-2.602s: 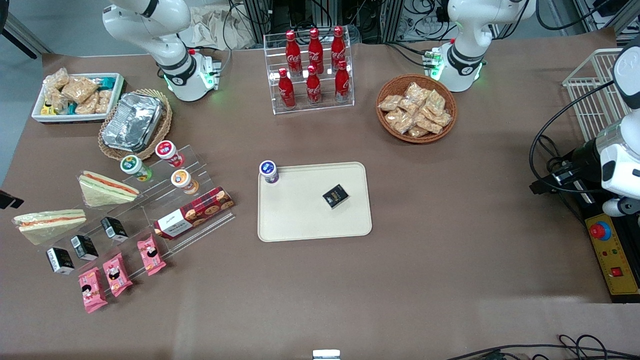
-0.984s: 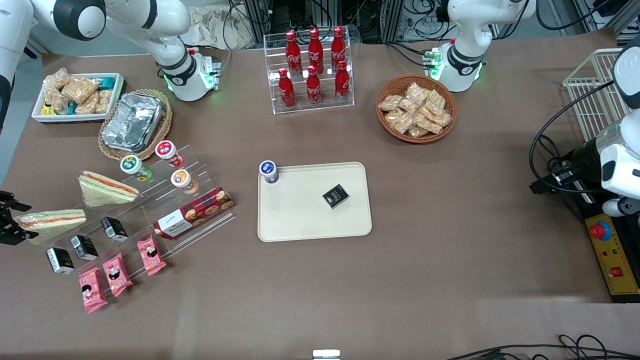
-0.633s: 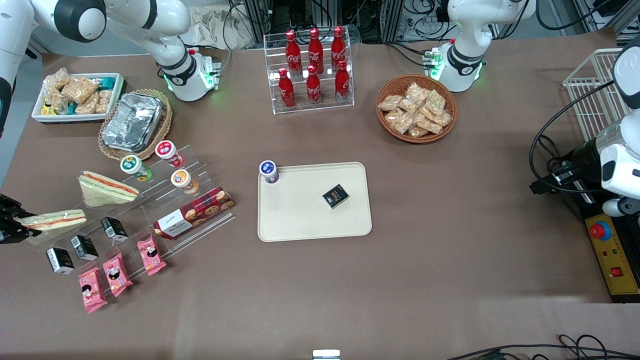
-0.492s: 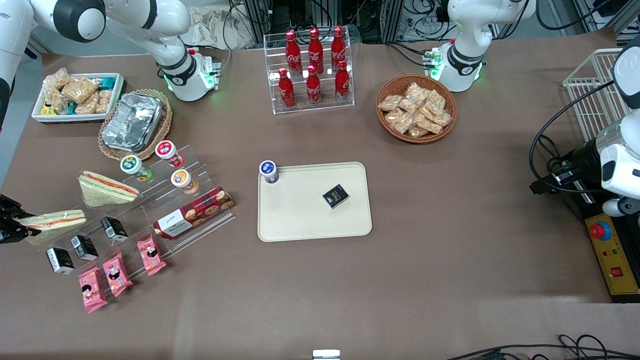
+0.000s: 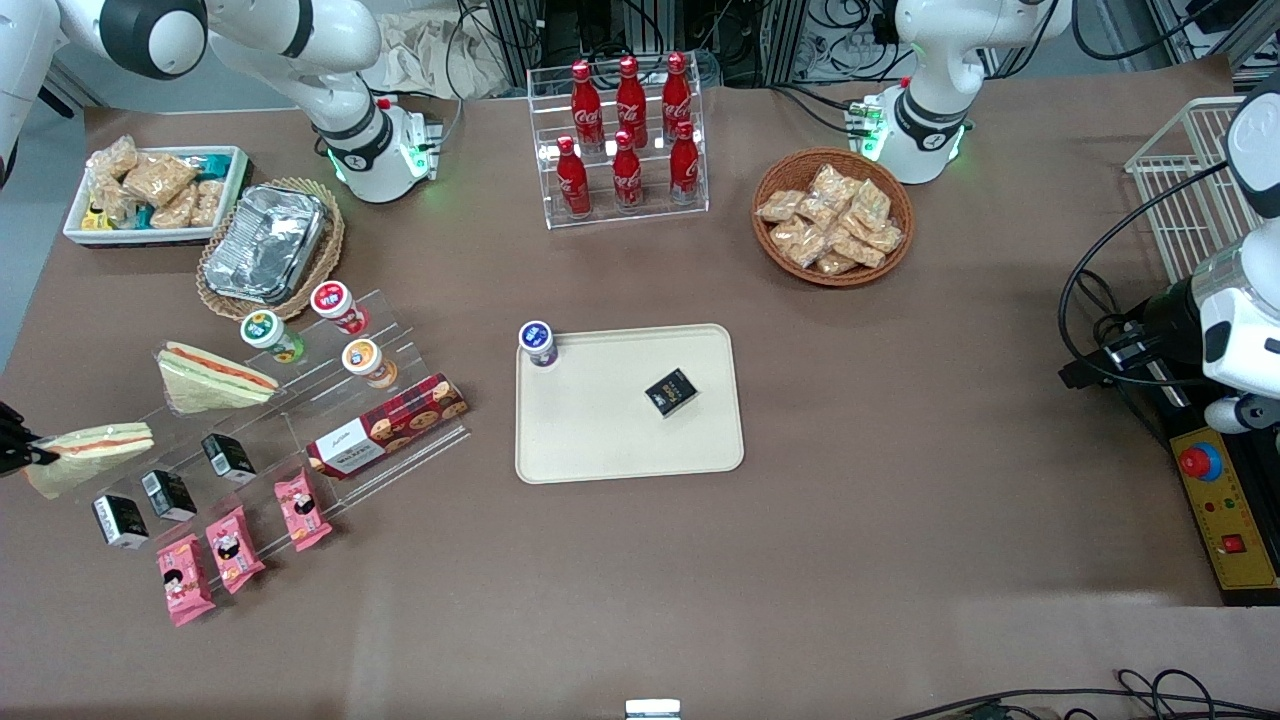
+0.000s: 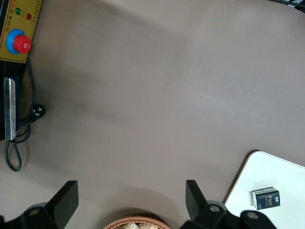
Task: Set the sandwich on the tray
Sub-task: 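Lift the sandwich off the rack with the right gripper, then carry the sandwich over the cream tray and lower it down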
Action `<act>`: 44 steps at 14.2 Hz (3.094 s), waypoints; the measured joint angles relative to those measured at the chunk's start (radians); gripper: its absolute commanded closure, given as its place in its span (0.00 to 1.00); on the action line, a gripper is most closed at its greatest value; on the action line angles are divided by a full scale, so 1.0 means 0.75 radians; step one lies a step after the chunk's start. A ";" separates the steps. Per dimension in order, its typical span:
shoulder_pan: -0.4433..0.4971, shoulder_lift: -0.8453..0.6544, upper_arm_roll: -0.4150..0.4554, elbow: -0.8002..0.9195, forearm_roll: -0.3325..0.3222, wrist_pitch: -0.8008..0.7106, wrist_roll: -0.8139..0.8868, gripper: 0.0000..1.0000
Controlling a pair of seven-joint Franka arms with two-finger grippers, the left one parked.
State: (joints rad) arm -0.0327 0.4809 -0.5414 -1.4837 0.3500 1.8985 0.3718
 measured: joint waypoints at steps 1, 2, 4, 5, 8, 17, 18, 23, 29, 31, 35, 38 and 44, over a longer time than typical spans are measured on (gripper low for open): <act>0.001 -0.019 0.004 0.001 0.000 -0.009 -0.065 0.90; 0.004 -0.037 0.008 0.004 0.000 -0.019 -0.133 0.90; 0.009 -0.070 0.016 0.032 0.001 -0.071 -0.240 0.90; 0.011 -0.086 0.028 0.055 0.001 -0.111 -0.273 0.90; 0.032 -0.129 0.070 0.127 0.003 -0.222 -0.297 0.96; 0.499 -0.300 0.117 0.151 0.053 -0.420 0.334 0.96; 0.578 -0.309 0.119 0.151 0.052 -0.426 0.436 0.96; 0.929 -0.283 0.122 0.091 0.003 -0.359 0.887 0.96; 1.146 -0.126 0.122 -0.056 0.002 -0.046 1.287 0.96; 1.201 -0.041 0.123 -0.065 0.002 0.041 1.398 0.96; 1.242 0.123 0.138 -0.079 0.056 0.182 1.533 0.96; 1.277 0.200 0.143 -0.080 0.093 0.288 1.635 0.95; 1.352 0.278 0.145 -0.080 0.094 0.442 1.784 0.83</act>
State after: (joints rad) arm 0.9813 0.6894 -0.4325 -1.5435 0.4207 2.2298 1.7097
